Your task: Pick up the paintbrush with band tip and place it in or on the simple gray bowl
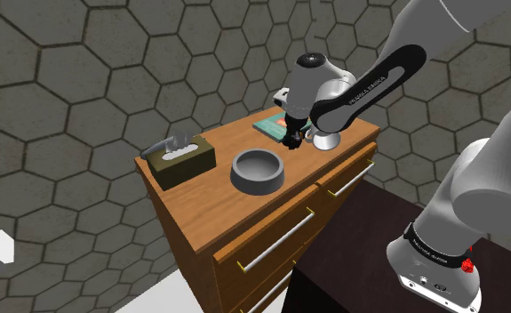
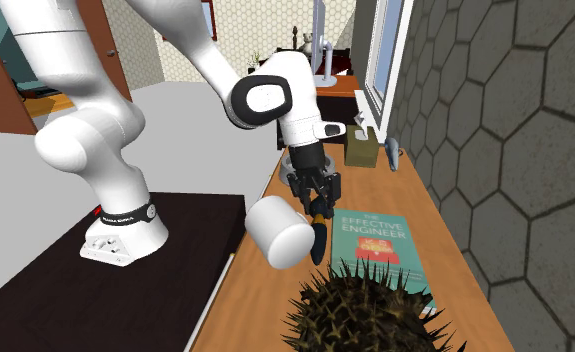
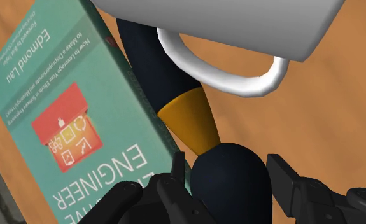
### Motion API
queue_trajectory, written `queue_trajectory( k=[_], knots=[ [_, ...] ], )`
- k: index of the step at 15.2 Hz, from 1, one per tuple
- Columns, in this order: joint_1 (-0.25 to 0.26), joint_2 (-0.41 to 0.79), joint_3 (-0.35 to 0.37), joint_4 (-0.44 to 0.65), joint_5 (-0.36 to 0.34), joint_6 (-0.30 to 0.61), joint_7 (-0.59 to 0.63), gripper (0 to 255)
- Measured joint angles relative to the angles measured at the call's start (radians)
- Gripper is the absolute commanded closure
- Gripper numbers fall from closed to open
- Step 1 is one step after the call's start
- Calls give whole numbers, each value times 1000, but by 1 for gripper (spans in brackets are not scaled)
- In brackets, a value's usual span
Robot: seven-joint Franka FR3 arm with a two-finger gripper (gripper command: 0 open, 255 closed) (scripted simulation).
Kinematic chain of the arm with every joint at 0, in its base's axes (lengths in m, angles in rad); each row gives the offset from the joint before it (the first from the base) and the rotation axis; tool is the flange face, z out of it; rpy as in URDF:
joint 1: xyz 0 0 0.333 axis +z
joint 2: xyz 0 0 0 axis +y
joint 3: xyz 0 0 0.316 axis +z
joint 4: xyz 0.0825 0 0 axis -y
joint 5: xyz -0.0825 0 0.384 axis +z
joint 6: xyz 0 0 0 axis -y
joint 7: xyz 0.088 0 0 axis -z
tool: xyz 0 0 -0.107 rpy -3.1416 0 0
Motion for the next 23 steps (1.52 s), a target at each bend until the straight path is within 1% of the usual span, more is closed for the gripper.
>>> queue_trajectory(
  k=[5, 11, 15, 23],
  knots=[
    [9, -43, 0, 9, 38, -50, -37, 255],
    [23, -104, -1, 40, 91, -137, -93, 255],
    [30, -148, -2, 52, 115, -190, -121, 255],
    [45, -203, -1, 113, 157, -303, -167, 255]
  ],
)
